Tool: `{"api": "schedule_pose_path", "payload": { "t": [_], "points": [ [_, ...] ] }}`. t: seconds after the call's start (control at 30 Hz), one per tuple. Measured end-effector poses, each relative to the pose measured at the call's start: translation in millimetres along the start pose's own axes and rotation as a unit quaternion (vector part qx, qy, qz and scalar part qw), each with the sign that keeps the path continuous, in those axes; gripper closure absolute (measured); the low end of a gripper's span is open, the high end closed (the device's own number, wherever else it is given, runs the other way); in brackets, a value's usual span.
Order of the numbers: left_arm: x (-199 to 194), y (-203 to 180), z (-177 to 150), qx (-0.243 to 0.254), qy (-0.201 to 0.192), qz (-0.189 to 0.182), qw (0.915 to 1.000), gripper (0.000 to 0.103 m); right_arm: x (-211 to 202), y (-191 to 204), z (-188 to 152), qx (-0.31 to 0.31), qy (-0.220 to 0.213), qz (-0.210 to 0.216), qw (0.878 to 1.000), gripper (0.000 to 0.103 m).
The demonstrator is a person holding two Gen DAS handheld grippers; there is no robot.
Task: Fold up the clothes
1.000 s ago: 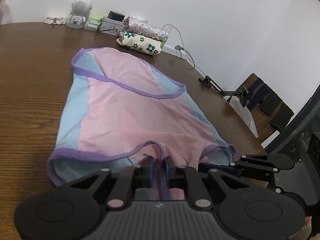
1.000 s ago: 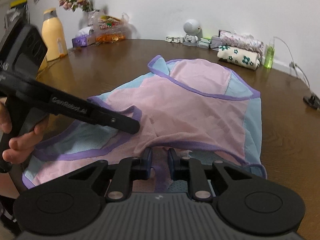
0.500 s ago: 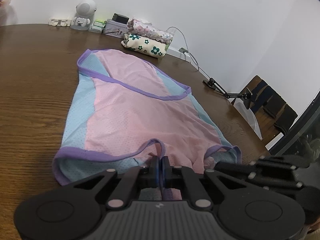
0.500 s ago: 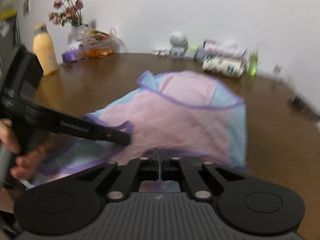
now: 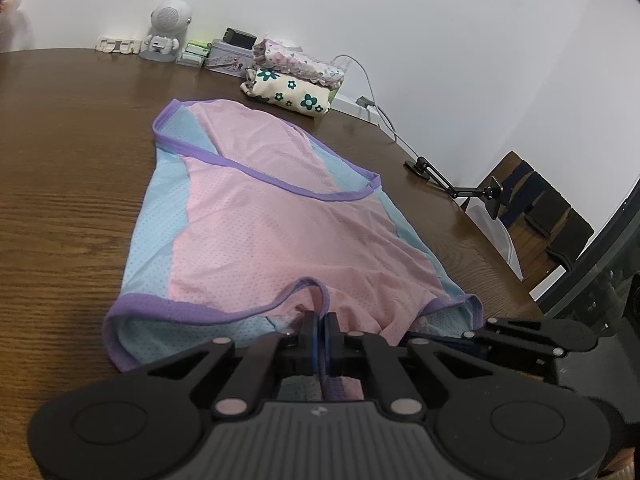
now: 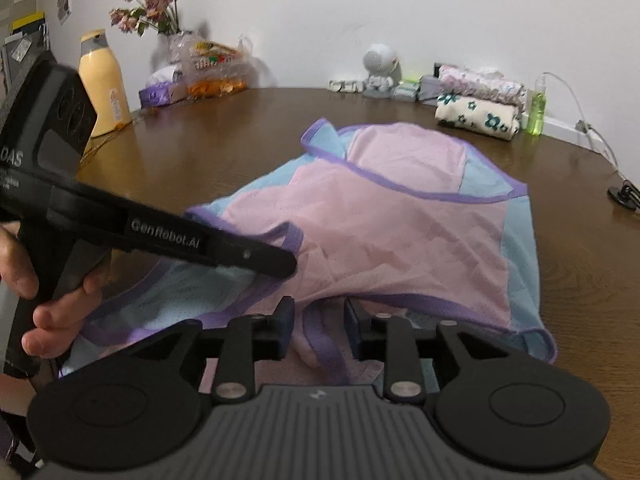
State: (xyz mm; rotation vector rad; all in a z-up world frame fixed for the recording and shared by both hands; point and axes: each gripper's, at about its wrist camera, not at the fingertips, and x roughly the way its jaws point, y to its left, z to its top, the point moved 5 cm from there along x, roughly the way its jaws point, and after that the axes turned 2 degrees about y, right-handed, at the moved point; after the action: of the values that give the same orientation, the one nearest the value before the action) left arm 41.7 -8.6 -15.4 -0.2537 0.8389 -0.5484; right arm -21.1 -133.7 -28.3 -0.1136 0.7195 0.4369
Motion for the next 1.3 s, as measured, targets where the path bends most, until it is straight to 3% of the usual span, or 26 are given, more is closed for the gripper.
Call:
{"api": "schedule_pose_path", "payload": {
  "t": [0.23,0.37,0.7,0.9,1.0,1.3],
  "points": [
    [-0.4,1.2,-0.1,-0.002,0.0,-0.001,1.0,0.101,-1.7,6.2,0.2,-0.021,-0.003,-0.033,0.999,0.098],
    [-0.6,1.6,-0.3,-0.004,0.0,-0.001,1.0,0.102,-11.2,-1.3,1.3,-0.004,-0.013,-0.05,0.999,0.099],
    [-1.4,2.2,-0.6,-0.004,-0.002,0.0,1.0,0.102,-20.8,-15.5,-3.1,-0.013,-0.043,-0.181,0.982,0.097],
    [-0.9,0.8,-0.3,0.004,-0.002,0.001,1.0,0.102,-8.2,-36.9,-2.1,0.061,-0.025,-0.094,0.993,0.096],
    [-0.3,0.0,-0.3,0.008,-0.002,0.002,1.0,0.102,-3.7,-37.6,1.4,0.069,-0.025,-0.068,0.995,0.095],
    [0.9,-0.3,0.6,0.01,-0.001,0.001,0.9999,0.102,14.0,-23.6,10.7,0.03,-0.008,-0.074,0.997,0.093]
  ]
}}
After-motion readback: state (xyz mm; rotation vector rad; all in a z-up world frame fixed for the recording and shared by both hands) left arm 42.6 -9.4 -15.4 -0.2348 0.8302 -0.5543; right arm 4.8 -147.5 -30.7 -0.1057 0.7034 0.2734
